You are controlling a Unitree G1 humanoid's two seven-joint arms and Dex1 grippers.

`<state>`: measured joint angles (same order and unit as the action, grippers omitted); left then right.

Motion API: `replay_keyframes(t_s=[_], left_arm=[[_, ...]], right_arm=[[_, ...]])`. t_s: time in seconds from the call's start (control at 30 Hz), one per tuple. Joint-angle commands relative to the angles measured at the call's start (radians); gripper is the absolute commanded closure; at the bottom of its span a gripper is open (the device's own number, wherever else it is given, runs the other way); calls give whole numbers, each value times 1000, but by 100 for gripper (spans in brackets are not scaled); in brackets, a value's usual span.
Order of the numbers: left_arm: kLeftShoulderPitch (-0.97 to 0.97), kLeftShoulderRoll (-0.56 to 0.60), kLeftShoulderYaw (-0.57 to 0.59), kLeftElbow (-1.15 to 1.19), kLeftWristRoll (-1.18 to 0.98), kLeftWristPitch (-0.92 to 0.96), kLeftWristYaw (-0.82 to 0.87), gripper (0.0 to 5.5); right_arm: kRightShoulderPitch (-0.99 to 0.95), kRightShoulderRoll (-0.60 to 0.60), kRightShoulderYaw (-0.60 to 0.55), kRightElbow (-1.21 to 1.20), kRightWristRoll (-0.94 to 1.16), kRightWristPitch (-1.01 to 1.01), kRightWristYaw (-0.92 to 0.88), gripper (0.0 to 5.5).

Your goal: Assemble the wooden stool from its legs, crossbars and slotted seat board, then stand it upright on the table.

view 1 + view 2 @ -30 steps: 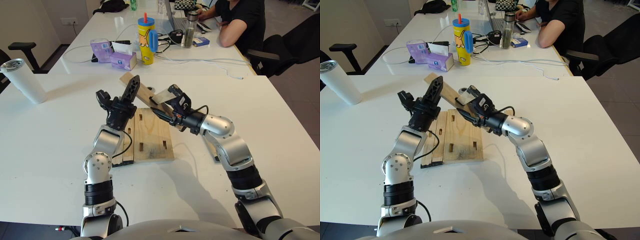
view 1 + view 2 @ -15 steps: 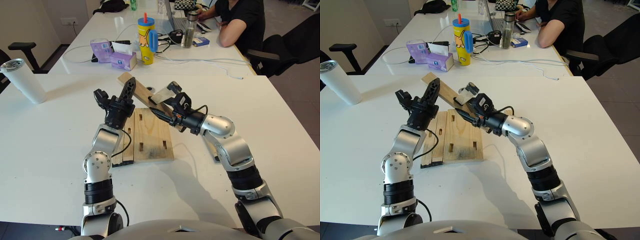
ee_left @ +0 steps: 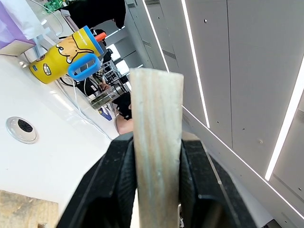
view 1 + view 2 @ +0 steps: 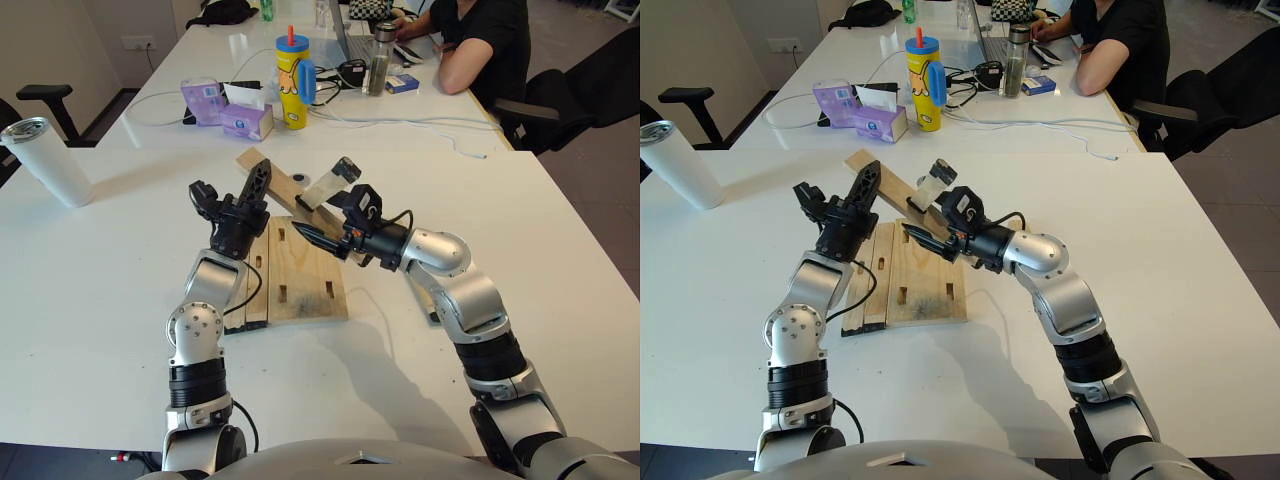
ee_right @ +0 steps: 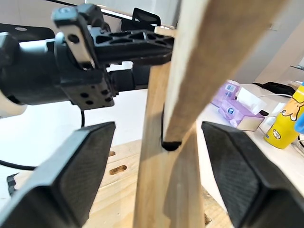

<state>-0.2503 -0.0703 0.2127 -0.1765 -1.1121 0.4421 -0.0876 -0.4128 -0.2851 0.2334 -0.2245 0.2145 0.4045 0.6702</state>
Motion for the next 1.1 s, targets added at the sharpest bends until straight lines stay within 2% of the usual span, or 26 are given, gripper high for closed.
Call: replay_keyframes(t_s=[0.03,0.3,0.43,0.6,1.1], left_arm=[[-11,-19,25,11,9,-21,22,447],[-33,7,99,14,-14,-44,43,447],[-42,29,148,13,-23,-61,50,447],[-65,58,202,23,-38,-74,59,447],[-81,84,254,60,-65,-70,60,447]], right_arm=[[-8,-30,-18,-3,22,27,27,213],[19,-149,-53,53,34,13,132,213],[52,-260,-7,8,61,13,298,213],[73,-321,45,18,34,1,386,213],[36,-301,245,235,-175,-178,453,213]])
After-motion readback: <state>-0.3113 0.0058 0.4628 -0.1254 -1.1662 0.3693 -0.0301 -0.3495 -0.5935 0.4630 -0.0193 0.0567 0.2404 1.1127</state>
